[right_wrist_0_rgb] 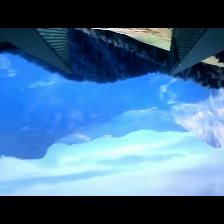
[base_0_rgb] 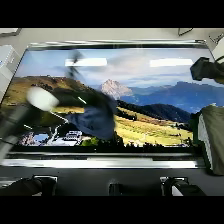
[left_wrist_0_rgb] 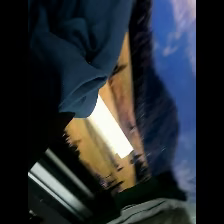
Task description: Fold the clothes and pants, and hang the long-sleeved shirts on hangers.
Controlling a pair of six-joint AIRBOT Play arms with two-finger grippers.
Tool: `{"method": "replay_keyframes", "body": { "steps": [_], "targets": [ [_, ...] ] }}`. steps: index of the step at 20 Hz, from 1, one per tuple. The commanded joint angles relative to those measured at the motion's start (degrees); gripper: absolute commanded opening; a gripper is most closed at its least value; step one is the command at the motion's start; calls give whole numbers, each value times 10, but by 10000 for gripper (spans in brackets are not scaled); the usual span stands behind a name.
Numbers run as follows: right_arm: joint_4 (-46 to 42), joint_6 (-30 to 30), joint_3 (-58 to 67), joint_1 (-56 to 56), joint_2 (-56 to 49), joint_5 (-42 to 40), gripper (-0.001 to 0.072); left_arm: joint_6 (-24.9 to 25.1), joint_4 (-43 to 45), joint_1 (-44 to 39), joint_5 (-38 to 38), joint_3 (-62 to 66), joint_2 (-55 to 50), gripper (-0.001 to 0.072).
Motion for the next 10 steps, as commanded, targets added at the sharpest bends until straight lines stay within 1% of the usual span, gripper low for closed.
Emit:
{"method": "replay_keyframes", "body": {
  "steps": [1, 2, 3, 4, 5, 6, 7, 8, 10],
  "targets": [
    [-25, -1, 0, 0, 17, 20, 666, -127, 3, -193, 146, -77, -82, 51],
    [-24, 3, 0, 0, 12, 41, 666, -179, 0, -217, 158, -70, -120, 403],
    [-24, 3, 0, 0, 7, 66, 666, -215, -8, -223, 146, -58, -145, 700],
    [-24, 3, 0, 0, -2, 100, 666, -220, -17, -214, 112, -41, -159, 711],
    [-23, 3, -2, 0, -13, 136, 667, -203, -14, -194, 74, -24, -161, 711],
    [-15, 5, -9, 0, -25, 167, 667, -165, -12, -160, 31, -6, -153, 711],
    [-1, 5, -24, 0, -35, 185, 668, -127, -3, -114, -19, 15, -139, 711],
    [21, 5, -47, 0, -46, 195, 669, -112, 16, -66, -63, 33, -123, 711],
    [65, 3, -105, 0, -63, 199, 680, -110, 70, 42, -138, 57, -85, 711]
  ]
}}
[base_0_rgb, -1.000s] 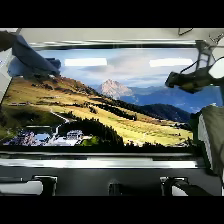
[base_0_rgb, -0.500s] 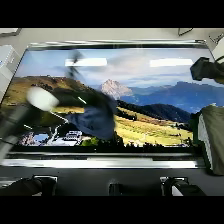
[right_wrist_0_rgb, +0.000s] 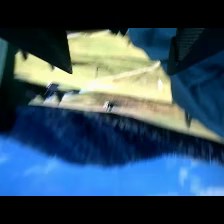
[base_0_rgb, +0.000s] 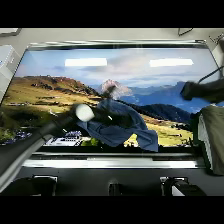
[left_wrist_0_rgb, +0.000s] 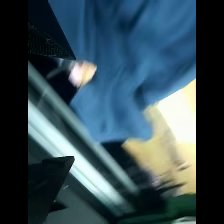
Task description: Fold the clothes and pants, and hang the long-sleeved shirts on hangers.
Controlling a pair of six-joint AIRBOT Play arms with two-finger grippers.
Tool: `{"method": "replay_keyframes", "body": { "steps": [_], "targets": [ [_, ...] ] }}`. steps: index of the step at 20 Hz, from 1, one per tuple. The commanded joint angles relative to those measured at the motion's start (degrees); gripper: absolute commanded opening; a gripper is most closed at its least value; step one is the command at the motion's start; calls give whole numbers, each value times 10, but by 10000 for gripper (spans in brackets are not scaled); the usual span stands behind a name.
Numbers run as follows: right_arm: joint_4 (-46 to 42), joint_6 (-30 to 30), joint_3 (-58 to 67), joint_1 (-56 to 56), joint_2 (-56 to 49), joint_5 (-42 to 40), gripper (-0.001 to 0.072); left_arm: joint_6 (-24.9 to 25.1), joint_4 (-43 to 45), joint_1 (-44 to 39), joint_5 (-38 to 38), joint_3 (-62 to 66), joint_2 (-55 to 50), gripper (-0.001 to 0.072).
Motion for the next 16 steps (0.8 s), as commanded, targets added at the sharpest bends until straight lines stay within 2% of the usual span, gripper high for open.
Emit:
{"method": "replay_keyframes", "body": {
  "steps": [1, 4, 6, 9, 11, 13, 16],
  "targets": [
    [70, -9, -86, 0, -30, 43, 689, 20, 75, 160, -149, 35, 44, 711],
    [78, -24, -188, 0, -39, 23, 699, 36, 94, 294, -274, 26, 49, 710],
    [77, -23, -241, 0, -41, 0, 699, 53, 93, 342, -298, -19, 47, 709],
    [77, -23, -284, 0, -43, -11, 704, 55, 81, 357, -242, -121, 45, 708],
    [77, -23, -294, 0, -43, -7, 705, 60, 38, 352, -183, -180, 41, 707],
    [79, -21, -296, 0, -43, -4, 706, 90, -31, 346, -136, -212, 29, 707],
    [81, -21, -296, 0, -43, -4, 707, 125, -104, 325, -115, -216, -2, 707]
  ]
}}
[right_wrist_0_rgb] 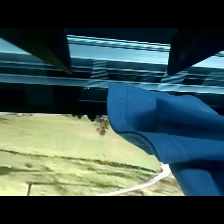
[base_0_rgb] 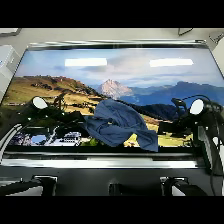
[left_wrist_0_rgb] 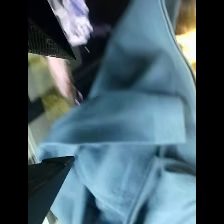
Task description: Fold the clothes and pants, and hang the long-sleeved shirts on hangers.
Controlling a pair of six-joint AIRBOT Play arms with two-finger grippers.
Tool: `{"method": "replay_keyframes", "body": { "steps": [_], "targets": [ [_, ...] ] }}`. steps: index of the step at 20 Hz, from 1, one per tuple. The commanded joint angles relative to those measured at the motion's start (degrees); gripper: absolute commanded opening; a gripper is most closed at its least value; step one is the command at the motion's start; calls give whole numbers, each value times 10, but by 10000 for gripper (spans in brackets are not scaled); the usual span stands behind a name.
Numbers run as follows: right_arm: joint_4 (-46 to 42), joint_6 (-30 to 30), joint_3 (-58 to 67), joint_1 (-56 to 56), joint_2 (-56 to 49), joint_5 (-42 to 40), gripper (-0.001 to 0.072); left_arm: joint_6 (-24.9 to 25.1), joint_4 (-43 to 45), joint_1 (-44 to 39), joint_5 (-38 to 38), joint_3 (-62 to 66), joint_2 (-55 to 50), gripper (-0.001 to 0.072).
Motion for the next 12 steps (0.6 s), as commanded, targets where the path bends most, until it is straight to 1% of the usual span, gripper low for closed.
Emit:
{"method": "replay_keyframes", "body": {
  "steps": [1, 2, 3, 4, 5, 6, 8, 12],
  "targets": [
    [2, 2, -7, 0, -1, 1, 707, 41, -89, -20, 44, -24, -28, 707],
    [1, 2, -7, 0, -2, 0, 707, 41, -91, -28, 50, -24, -34, 695],
    [-2, 3, -10, 0, -5, -1, 708, 41, -90, -35, 52, -24, -38, 511],
    [-6, 7, -17, 0, -9, -3, 708, 41, -89, -37, 51, -24, -40, 265],
    [-8, 10, -28, 0, -16, -3, 708, 43, -89, -37, 47, -24, -39, 81],
    [-8, 11, -42, 0, -24, -4, 708, 51, -90, -34, 43, -24, -38, 22],
    [1, 11, -75, 0, -39, -15, 710, 58, -89, -28, 29, -24, -37, 22],
    [81, 2, -125, 0, -70, -64, 711, 58, -85, -27, 19, -24, -34, 22]
  ]
}}
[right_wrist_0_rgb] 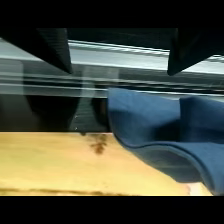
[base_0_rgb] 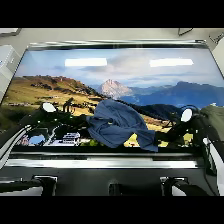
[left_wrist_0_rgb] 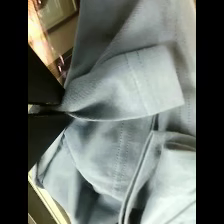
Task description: Fold the clothes and pants, and hang the long-sleeved shirts on hangers.
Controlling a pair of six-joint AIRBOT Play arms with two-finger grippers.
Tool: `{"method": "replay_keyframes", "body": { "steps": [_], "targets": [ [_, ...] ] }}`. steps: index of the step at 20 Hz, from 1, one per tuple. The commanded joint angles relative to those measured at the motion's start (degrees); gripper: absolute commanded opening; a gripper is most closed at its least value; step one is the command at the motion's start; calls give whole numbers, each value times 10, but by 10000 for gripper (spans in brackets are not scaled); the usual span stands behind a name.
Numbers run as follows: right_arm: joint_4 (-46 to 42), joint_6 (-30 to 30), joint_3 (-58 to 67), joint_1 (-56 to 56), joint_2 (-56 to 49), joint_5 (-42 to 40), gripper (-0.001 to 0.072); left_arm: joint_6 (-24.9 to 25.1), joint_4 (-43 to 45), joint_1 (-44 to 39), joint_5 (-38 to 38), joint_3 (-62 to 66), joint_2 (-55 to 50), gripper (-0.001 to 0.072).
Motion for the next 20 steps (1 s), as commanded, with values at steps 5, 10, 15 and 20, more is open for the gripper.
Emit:
{"method": "replay_keyframes", "body": {
  "steps": [5, 10, 15, 20],
  "targets": [
    [109, -9, -36, 0, -42, -89, 705, 4, -2, 1, -10, 0, 16, 22],
    [155, -14, -37, 0, -44, -104, 436, 4, -2, 1, -10, 0, 27, 22],
    [238, -88, -13, 0, -32, -94, 43, 27, -1, 8, -10, 9, 61, 21],
    [145, -97, 227, 0, 82, -104, 40, 77, 16, 68, -7, 170, 197, 20]
  ]
}}
